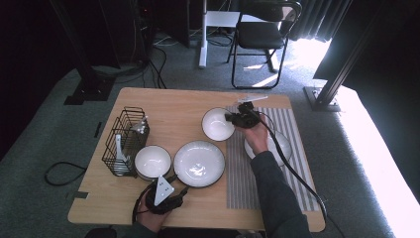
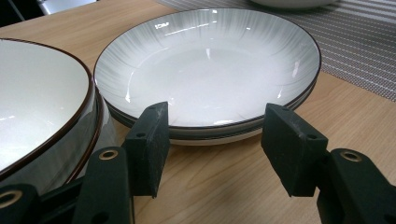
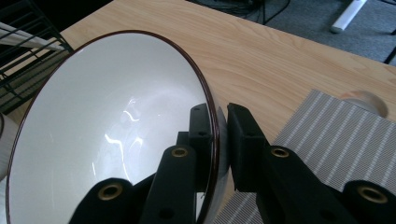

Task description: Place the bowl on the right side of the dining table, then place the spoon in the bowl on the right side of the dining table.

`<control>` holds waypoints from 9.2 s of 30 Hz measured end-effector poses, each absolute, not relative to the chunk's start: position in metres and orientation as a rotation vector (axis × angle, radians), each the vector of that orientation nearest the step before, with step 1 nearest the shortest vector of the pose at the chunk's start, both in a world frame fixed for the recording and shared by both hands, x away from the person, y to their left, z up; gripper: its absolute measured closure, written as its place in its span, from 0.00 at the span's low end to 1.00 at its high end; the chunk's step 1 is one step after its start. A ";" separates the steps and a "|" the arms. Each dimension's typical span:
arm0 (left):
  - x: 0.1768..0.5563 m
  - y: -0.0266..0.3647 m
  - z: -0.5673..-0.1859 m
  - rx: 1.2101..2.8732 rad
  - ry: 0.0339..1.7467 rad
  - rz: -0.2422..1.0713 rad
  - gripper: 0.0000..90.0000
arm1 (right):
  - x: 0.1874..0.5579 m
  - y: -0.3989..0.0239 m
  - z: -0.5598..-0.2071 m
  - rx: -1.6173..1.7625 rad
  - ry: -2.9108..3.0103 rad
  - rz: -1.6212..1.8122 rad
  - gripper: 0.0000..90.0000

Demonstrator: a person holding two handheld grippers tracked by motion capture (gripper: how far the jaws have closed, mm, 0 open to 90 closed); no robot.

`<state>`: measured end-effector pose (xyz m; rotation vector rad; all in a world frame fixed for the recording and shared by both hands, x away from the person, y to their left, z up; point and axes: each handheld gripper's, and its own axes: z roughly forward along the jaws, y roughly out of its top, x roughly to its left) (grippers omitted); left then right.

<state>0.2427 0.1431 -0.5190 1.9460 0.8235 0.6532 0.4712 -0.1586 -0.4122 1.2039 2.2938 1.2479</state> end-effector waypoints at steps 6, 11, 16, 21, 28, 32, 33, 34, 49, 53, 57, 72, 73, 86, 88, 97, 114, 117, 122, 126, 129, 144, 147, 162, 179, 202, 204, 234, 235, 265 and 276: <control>0.243 0.143 -0.519 1.946 0.823 0.653 0.48 | 0.470 -0.175 -0.415 1.240 2.269 1.240 0.90; 0.243 0.143 -0.519 1.948 0.823 0.652 0.48 | 0.467 -0.191 -0.418 1.274 2.241 1.228 0.90; 0.243 0.143 -0.519 1.948 0.824 0.650 0.48 | 0.465 -0.207 -0.420 1.308 2.218 1.216 0.90; 0.243 0.143 -0.519 1.948 0.824 0.651 0.48 | 0.462 -0.222 -0.423 1.344 2.189 1.206 0.90; 0.243 0.143 -0.519 1.950 0.823 0.651 0.48 | 0.459 -0.246 -0.431 1.402 2.155 1.169 0.90; 0.243 0.143 -0.519 1.950 0.823 0.650 0.48 | 0.457 -0.258 -0.435 1.430 2.137 1.159 0.90; 0.243 0.143 -0.519 1.950 0.823 0.651 0.48 | 0.455 -0.265 -0.437 1.452 2.122 1.146 0.90; 0.243 0.143 -0.519 1.950 0.822 0.651 0.48 | 0.454 -0.269 -0.439 1.462 2.116 1.140 0.90; 0.243 0.142 -0.519 1.949 0.823 0.652 0.48 | 0.435 -0.310 -0.461 1.566 2.086 1.035 0.90; 0.243 0.142 -0.519 1.951 0.823 0.652 0.48 | 0.432 -0.317 -0.467 1.587 2.097 1.027 0.90; 0.243 0.143 -0.519 1.953 0.823 0.651 0.48 | 0.430 -0.320 -0.470 1.598 2.096 1.035 0.90; 0.243 0.142 -0.519 1.949 0.823 0.651 0.48 | 0.433 -0.320 -0.477 1.608 2.093 1.002 0.90; 0.243 0.142 -0.519 1.952 0.822 0.652 0.48 | 0.433 -0.321 -0.477 1.618 2.089 1.009 0.90; 0.243 0.142 -0.519 1.951 0.823 0.651 0.48 | 0.430 -0.328 -0.482 1.650 2.078 1.016 0.90; 0.243 0.142 -0.519 1.953 0.822 0.652 0.48 | 0.429 -0.329 -0.483 1.656 2.077 1.019 0.90; 0.243 0.142 -0.519 1.953 0.822 0.652 0.48 | 0.430 -0.333 -0.483 1.670 2.058 1.015 0.90; 0.243 0.142 -0.519 1.949 0.822 0.653 0.48 | 0.427 -0.330 -0.464 1.572 2.010 1.024 0.78; 0.242 0.142 -0.519 1.948 0.821 0.655 0.48 | 0.425 -0.327 -0.461 1.521 1.995 1.022 0.75; 0.242 0.142 -0.519 1.949 0.817 0.656 0.48 | 0.421 -0.323 -0.457 1.490 1.979 1.047 0.69; 0.242 0.143 -0.519 1.950 0.814 0.654 0.48 | 0.412 -0.319 -0.456 1.436 1.946 1.085 0.64; 0.242 0.143 -0.519 1.947 0.816 0.652 0.48 | 0.410 -0.317 -0.454 1.415 1.939 1.086 0.62; 0.244 0.149 -0.517 1.918 0.835 0.577 0.49 | 0.384 -0.282 -0.458 1.261 1.926 1.185 0.60; 0.244 0.152 -0.515 1.901 0.843 0.541 0.50 | 0.381 -0.273 -0.459 1.232 1.942 1.191 0.60; 0.244 0.148 -0.502 1.962 0.773 0.579 0.55 | 0.370 -0.256 -0.461 1.169 1.977 1.250 0.59; 0.252 0.155 -0.480 1.873 0.796 0.484 0.58 | 0.364 -0.226 -0.466 1.065 2.080 1.258 0.58; 0.268 0.180 -0.438 1.810 0.822 0.644 0.57 | 0.356 -0.206 -0.491 1.046 2.174 1.239 0.57; 0.270 0.181 -0.437 1.816 0.819 0.650 0.57 | 0.355 -0.206 -0.494 1.048 2.201 1.245 0.60; 0.277 0.192 -0.426 1.828 0.831 0.702 0.54 | 0.354 -0.184 -0.524 1.024 2.352 1.120 0.27; 0.277 0.191 -0.425 1.830 0.831 0.706 0.54 | 0.353 -0.183 -0.524 1.022 2.352 1.107 0.26; 0.277 0.213 -0.399 1.791 0.865 0.834 0.54 | 0.357 -0.180 -0.526 1.024 2.411 1.066 0.29; 0.275 0.228 -0.395 1.782 0.928 0.905 0.56 | 0.357 -0.180 -0.526 1.024 2.411 1.066 0.29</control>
